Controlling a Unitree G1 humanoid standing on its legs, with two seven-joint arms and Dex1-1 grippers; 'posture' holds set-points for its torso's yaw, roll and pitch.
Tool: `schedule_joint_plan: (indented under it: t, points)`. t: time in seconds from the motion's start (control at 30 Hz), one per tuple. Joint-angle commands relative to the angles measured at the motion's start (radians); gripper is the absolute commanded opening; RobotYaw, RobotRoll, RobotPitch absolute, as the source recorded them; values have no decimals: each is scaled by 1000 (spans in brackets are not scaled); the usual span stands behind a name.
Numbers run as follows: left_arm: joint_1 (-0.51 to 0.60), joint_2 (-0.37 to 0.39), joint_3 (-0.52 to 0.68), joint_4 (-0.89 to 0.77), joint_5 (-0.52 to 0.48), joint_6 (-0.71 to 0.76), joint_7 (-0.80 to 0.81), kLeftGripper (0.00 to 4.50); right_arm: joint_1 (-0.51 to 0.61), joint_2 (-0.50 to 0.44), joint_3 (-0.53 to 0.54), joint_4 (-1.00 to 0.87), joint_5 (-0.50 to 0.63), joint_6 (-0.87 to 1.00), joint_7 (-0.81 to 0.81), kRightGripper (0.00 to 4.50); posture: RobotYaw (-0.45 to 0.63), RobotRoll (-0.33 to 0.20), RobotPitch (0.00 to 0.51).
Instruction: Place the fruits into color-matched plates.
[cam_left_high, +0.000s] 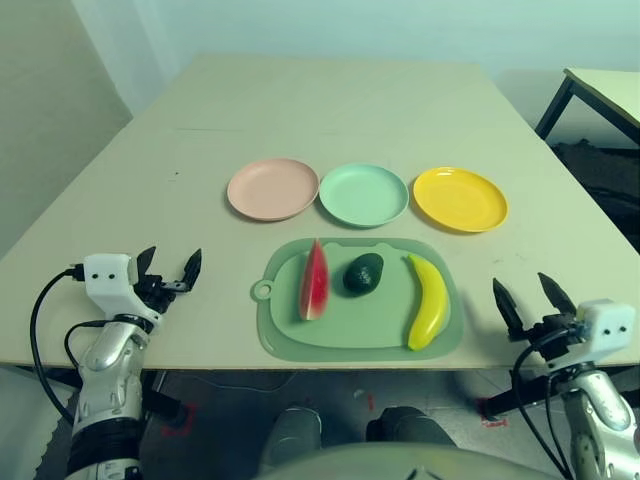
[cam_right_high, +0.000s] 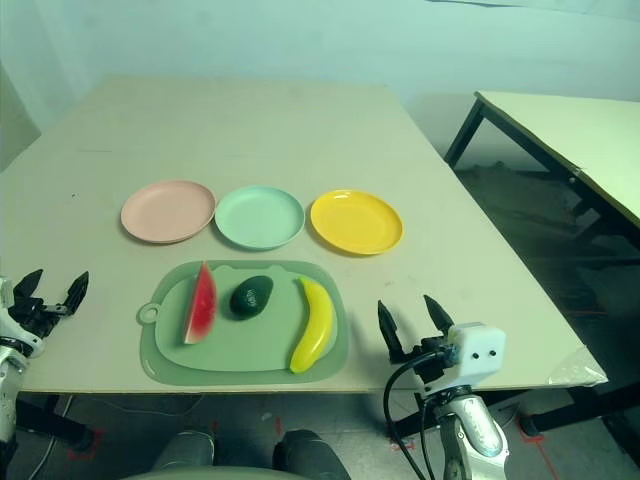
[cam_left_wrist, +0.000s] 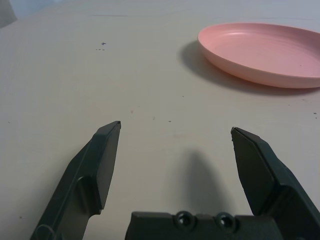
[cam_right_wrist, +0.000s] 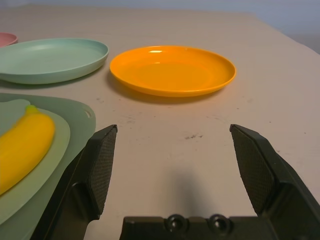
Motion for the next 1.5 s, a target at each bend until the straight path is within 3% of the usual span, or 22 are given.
schedule_joint_plan:
  t: [0.03,0.5,0.67,0.73,0.83,1.0,1.17,1.3,1.37,1.5]
  points:
    - [-22,0,-14,9,10,9,0,4483,-1,-2,-12,2,5,5,-11,4500,115,0,19]
    - [-11,7,17,-16,-12,18,2,4483,-17,-33,-32,39,17,-4,16,4500,101,0,30]
    - [-35,41,9,-17,-65,14,-113,4483,-6,-71,-31,31,10,-22,57,4500,76,0,24]
    - [-37,82,-10,-78,-138,33,-267,4483,13,-114,-8,-18,-2,-23,107,4500,69,0,30]
    - [-51,172,-45,-118,-156,40,-434,4483,29,-193,21,-78,-29,-17,175,4500,62,0,32]
    - [-52,410,-108,-244,-246,190,-783,4483,-23,-387,93,-285,-125,79,258,4500,6,0,22]
    - [-70,535,-157,-331,-268,273,-955,4483,-215,-666,192,-449,-191,259,429,4500,-21,0,0]
    - [-99,546,-202,-333,-246,289,-1004,4483,-422,-865,351,-457,-261,319,656,4500,-21,0,0]
    - [-105,530,-222,-310,-224,272,-1013,4483,-532,-894,444,-429,-320,298,743,4500,-21,0,0]
    - [-120,497,-233,-314,-232,297,-1001,4483,-719,-863,602,-316,-444,216,872,4500,-1,0,0]
